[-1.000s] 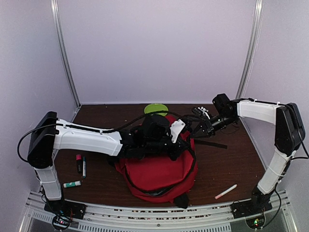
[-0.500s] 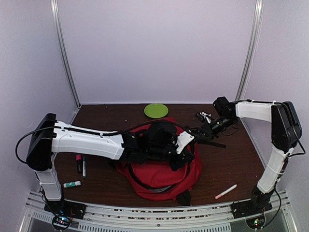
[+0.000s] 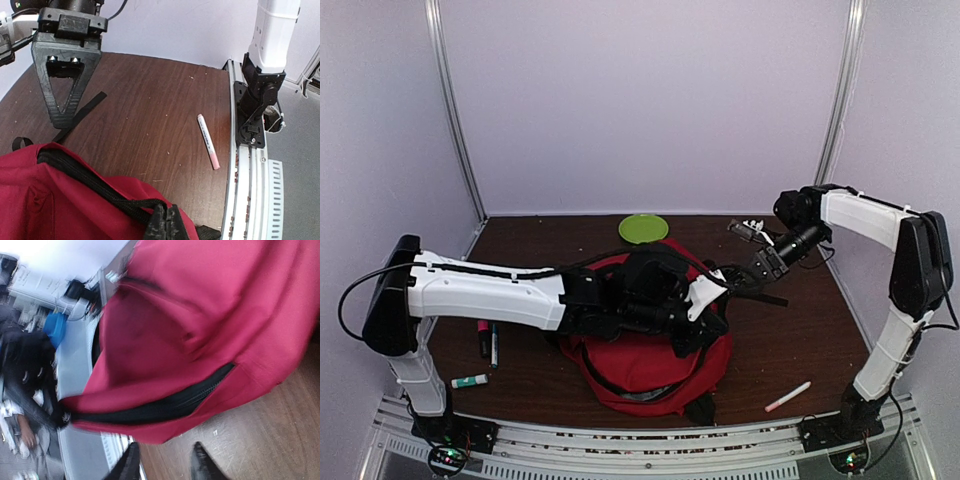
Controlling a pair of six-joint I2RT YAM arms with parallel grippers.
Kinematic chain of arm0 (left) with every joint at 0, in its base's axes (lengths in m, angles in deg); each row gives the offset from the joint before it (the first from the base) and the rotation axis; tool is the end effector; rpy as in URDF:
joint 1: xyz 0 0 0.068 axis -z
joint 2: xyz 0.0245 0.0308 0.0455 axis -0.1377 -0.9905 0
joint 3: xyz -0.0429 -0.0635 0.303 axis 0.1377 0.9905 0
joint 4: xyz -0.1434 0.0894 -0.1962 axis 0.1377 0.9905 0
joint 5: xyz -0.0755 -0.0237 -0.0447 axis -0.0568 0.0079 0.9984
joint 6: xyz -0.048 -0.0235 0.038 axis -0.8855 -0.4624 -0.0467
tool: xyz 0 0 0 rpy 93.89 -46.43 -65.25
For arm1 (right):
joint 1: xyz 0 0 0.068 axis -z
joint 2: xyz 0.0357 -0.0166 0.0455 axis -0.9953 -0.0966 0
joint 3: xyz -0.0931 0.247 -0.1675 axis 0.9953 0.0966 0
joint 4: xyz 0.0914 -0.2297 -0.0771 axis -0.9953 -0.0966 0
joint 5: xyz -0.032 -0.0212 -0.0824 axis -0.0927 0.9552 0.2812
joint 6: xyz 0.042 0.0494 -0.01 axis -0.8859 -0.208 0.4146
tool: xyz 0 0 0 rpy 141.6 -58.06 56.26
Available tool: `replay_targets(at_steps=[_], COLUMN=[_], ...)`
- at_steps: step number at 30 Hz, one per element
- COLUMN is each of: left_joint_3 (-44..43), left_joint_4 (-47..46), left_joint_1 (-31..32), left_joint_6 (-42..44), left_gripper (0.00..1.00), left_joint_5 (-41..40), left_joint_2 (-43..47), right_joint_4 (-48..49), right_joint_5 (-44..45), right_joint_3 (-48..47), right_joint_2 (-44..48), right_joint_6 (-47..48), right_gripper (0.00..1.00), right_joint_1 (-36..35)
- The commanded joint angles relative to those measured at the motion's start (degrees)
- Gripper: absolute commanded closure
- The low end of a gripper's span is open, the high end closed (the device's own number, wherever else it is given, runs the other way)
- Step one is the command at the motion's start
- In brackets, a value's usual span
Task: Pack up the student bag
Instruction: Adjust the student bag at the center of the board.
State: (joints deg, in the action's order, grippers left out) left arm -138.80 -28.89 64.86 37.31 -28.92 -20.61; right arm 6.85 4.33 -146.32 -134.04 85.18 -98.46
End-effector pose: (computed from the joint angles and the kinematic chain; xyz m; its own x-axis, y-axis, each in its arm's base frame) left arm 0.1277 -0.4314 0.3038 -0.2828 0.4393 -0.8527 0.9478 0.2645 -0.1781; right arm 0.3093 0.1233 0.2887 -0.7089 -0.4669 -0.5287 -0.6804 0.2549 0.6871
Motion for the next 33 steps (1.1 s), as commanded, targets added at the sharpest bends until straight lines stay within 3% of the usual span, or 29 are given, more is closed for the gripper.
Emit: replay_targets(at_steps=[1, 2, 4, 7, 10, 14, 19, 28, 33], left_joint_3=[-3.7, -2.9, 0.8, 7.1, 10.6, 11.5, 11.6, 12.0, 16.2], left_joint_4=[-3.2, -2.7, -2.5, -1.1, 2.2, 5.9, 5.8, 6.8, 7.0], left_joint_1=[0.4, 0.4, 0.8, 1.9, 2.5, 5.6, 6.5, 6.5, 6.9], left_joint_6=[0.2, -0.7, -2.2, -3.0, -3.8, 1.5, 9.1, 13.9, 12.6], left_gripper=[0.78, 0.65, 0.52, 0.43, 0.41, 0.41, 0.42, 0.4, 0.4], left_joint_5=[-1.7, -3.2, -6.3, -9.5, -7.9, -8.7, -10.1, -14.4, -18.6], left_joint_2=[0.5, 1.3, 4.4, 9.6, 12.2, 11.4, 10.5, 5.2, 5.8], right_joint_4=[-22.3, -24.2, -25.2, -24.5, -22.7, -8.4, 3.6, 9.3, 14.1], right_joint_5=[-3.7, -3.7, -2.2, 0.2, 4.0, 14.7, 24.1, 28.7, 30.1], right_joint_3=[-1.4, -1.0, 0.2, 2.7, 4.0, 10.4, 19.1, 21.6, 21.2], right_joint_2=[2.9, 2.8, 3.5, 6.4, 9.7, 20.0, 28.7, 26.8, 23.4], right_joint_6=[26.0, 28.6, 31.1, 34.6, 35.9, 30.0, 30.7, 35.8, 37.0], right_gripper=[0.59, 0.56, 0.53, 0.46, 0.43, 0.42, 0.39, 0.37, 0.35], right_joint_1=[0.2, 0.1, -0.1, -0.2, -0.9, -4.5, -12.6, -21.9, -22.7])
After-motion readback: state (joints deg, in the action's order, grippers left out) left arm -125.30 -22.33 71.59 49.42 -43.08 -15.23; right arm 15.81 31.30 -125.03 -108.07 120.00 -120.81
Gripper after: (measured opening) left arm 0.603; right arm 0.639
